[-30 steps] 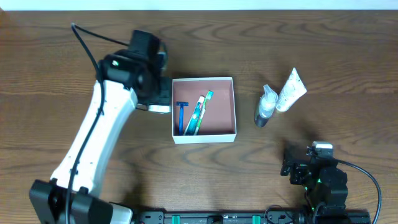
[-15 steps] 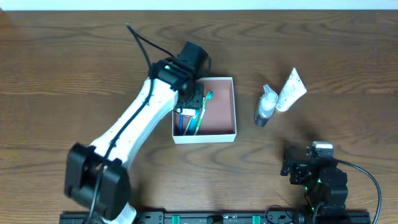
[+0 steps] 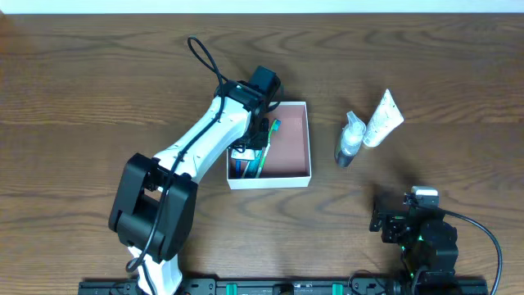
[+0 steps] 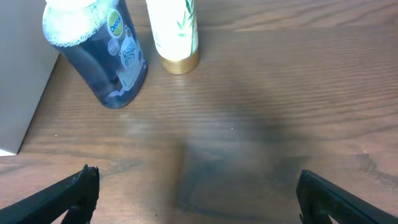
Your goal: Pack container
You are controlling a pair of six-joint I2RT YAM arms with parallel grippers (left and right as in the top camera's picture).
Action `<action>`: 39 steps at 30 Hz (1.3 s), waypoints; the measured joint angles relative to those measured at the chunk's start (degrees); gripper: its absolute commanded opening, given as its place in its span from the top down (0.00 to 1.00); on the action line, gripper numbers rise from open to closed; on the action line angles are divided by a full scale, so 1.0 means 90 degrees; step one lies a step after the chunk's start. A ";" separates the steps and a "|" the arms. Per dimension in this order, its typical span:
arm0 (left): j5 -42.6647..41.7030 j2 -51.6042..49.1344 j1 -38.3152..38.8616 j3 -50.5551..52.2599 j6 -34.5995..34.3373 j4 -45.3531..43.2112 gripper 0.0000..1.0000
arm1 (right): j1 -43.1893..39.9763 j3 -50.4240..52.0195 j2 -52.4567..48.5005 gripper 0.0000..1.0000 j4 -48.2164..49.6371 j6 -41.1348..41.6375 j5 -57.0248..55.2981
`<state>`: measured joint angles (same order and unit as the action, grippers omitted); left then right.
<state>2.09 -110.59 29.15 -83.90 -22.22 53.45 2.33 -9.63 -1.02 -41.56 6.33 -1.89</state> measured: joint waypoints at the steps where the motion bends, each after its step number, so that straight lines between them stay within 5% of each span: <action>1: 0.0007 0.0000 0.0000 0.0000 -0.0010 -0.0010 0.59 | 0.0000 0.0000 0.0000 0.01 0.0000 0.0000 0.0000; 14: -0.0044 0.0158 0.0000 0.0000 -0.0036 -0.0039 0.50 | 0.0000 0.0000 0.0000 0.01 0.0000 0.0000 0.0000; 26: 0.0221 0.2664 -0.0109 -0.0333 0.0034 0.0347 0.36 | 0.0000 0.0000 0.0000 0.01 -0.0002 0.0000 0.0000; 36: 0.1576 0.4510 -0.1899 -0.0444 0.0126 0.0979 0.20 | 0.0000 0.0002 0.0000 0.01 0.0379 -0.0007 -0.0109; 39: 0.1681 0.4583 -0.2465 -0.0444 0.0134 0.1132 0.02 | 0.0000 0.0002 0.0000 0.01 0.0896 0.0032 -0.0112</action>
<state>17.21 -69.34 6.96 -87.90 -21.02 63.64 2.33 -9.61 -1.02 -33.50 6.61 -2.90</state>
